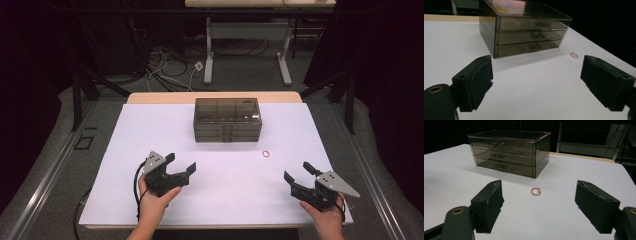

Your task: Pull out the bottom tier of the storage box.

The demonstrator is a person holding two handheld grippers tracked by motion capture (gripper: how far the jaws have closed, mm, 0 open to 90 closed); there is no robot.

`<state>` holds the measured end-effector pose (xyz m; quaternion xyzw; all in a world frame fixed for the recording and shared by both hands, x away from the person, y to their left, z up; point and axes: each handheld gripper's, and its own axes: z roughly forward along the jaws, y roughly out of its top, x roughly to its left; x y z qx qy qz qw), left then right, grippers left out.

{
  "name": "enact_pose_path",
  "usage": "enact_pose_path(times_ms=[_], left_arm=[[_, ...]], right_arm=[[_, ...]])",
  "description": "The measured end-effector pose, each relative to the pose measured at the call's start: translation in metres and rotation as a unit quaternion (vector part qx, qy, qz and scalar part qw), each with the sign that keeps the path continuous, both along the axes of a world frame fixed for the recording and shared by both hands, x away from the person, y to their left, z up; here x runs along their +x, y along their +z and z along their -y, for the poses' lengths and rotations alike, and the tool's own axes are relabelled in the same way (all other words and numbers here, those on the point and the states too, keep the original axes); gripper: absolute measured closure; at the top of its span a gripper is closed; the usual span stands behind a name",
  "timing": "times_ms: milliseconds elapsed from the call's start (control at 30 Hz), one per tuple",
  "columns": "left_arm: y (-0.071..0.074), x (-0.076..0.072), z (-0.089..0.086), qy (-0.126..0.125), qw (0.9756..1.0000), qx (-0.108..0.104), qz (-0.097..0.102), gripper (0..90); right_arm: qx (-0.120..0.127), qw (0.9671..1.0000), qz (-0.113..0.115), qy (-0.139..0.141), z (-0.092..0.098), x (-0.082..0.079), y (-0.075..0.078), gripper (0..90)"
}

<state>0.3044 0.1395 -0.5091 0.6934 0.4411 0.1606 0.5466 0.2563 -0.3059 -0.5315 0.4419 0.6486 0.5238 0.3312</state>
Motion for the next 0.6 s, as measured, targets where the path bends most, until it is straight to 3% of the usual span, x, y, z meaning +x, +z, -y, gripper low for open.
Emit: enact_pose_path(times_ms=[133, 300, 433, 567, 600], left_arm=[[0.002, 0.004, 0.006, -0.007, 0.9999, 0.011, -0.008, 14.9], [0.007, 0.018, 0.018, -0.015, 0.9997, -0.001, -0.021, 15.6], [0.011, 0.027, 0.027, -0.030, 0.9992, -0.009, -0.023, 17.2], [0.014, 0.033, 0.035, -0.035, 0.9991, -0.002, -0.026, 19.3], [0.016, 0.036, 0.038, -0.039, 0.9991, 0.000, -0.017, 19.3]], right_arm=[[0.001, 1.0000, -0.002, 0.001, -0.001, 0.002, 0.000, 21.8], [0.003, 1.0000, -0.006, 0.005, -0.002, 0.006, -0.001, 21.5], [-0.001, 0.9999, -0.008, 0.012, -0.004, 0.007, -0.002, 20.6], [-0.004, 0.9999, -0.007, 0.015, -0.005, 0.007, -0.002, 20.2], [-0.005, 0.9998, -0.006, 0.016, -0.005, 0.008, -0.002, 20.1]])
